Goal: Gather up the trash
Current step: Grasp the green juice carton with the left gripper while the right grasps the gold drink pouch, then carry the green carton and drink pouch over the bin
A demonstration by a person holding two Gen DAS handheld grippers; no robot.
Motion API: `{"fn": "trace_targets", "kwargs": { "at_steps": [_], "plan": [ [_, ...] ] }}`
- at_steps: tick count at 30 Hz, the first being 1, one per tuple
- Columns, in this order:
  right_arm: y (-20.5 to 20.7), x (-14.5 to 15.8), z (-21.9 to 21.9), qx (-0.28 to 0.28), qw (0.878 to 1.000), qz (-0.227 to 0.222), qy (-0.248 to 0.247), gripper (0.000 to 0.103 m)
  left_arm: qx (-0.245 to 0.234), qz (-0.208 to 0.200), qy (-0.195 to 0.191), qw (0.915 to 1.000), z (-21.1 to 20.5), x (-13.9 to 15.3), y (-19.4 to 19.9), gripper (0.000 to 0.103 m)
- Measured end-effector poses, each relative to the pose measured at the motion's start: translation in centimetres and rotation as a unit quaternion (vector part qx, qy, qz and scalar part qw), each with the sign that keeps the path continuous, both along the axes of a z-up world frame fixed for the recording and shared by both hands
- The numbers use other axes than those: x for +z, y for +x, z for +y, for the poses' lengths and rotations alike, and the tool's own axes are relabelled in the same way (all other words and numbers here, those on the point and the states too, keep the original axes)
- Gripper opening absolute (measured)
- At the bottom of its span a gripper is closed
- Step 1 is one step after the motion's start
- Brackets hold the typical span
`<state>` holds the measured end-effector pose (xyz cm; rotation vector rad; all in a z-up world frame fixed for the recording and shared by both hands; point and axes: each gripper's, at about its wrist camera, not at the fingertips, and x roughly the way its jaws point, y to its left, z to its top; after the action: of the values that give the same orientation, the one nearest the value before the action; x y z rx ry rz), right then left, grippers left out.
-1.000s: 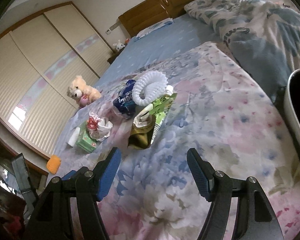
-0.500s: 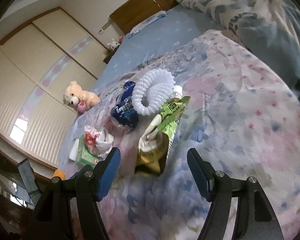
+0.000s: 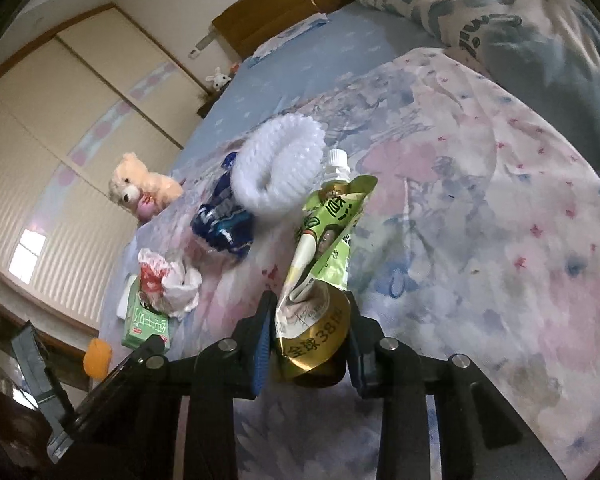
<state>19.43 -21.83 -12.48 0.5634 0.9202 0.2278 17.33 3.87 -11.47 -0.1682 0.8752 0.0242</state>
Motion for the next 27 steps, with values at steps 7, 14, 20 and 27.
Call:
{"fn": "trace_targets", "kwargs": {
  "at_steps": [7, 14, 20, 27],
  "plan": [
    [-2.9, 0.6, -2.3, -0.002, 1.000, -0.009, 0.000, 0.031, -0.043, -0.011, -0.015, 0.9989, -3.0, 1.3, -2.9, 0.032],
    [-5.7, 2.2, -5.3, -0.021, 0.999, -0.027, -0.006, 0.031, -0.110, -0.028, -0.019, 0.9933, -8.0, 2.8, -3.8, 0.031],
    [-8.0, 3.6, -7.9, -0.038, 0.998, -0.045, -0.017, 0.031, -0.161, -0.037, -0.023, 0.9860, -12.2, 3.9, -4.8, 0.031],
    [-10.3, 4.8, -11.2, -0.063, 0.996, -0.057, -0.023, 0.031, -0.207, -0.045, -0.022, 0.9770, -16.4, 4.7, -5.8, 0.031]
  ]
}}
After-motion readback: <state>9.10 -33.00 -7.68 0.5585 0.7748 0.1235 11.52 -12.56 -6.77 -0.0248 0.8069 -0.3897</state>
